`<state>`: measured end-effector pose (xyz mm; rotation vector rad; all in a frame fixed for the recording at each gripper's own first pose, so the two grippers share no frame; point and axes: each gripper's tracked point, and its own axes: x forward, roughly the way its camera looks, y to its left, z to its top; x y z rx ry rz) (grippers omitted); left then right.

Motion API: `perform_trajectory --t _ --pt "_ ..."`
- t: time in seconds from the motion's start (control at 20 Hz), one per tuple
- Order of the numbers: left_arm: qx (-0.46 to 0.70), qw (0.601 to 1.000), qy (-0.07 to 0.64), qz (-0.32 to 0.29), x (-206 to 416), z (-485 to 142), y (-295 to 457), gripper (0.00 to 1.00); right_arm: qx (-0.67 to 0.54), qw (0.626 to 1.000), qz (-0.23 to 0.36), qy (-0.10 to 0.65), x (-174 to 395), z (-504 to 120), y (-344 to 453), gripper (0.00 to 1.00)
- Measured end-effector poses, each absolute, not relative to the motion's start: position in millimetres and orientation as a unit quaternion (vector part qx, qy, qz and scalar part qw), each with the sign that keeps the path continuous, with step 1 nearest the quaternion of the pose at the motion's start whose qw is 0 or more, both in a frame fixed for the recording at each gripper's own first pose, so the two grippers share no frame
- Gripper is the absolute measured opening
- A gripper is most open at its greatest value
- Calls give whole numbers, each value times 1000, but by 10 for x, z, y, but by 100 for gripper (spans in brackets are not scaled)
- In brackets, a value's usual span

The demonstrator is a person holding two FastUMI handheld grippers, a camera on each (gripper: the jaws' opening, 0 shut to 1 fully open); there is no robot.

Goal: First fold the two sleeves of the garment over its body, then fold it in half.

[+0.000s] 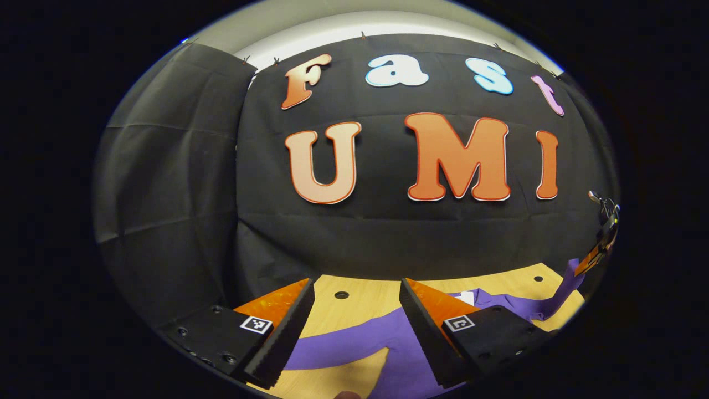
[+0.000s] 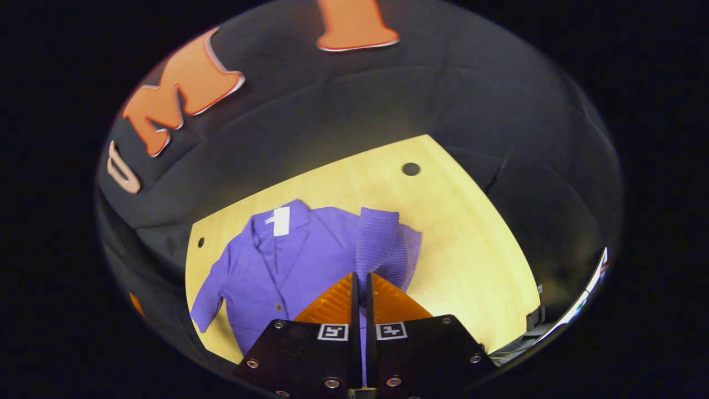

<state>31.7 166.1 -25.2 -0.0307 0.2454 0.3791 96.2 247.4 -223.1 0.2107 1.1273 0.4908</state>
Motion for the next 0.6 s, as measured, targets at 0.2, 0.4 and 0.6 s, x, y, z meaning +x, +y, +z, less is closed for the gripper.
perform_trajectory --t 0.2,0.4,0.6 --pt "-12 971 124 204 155 -299 2020 96 67 811 282 508 755 -1871 3082 4" --pt "-9 966 131 221 -28 -388 2389 96 45 807 316 497 579 -1683 3597 4" --pt "-6 961 140 239 -186 -483 2736 96 39 800 339 494 424 -1546 4024 4"
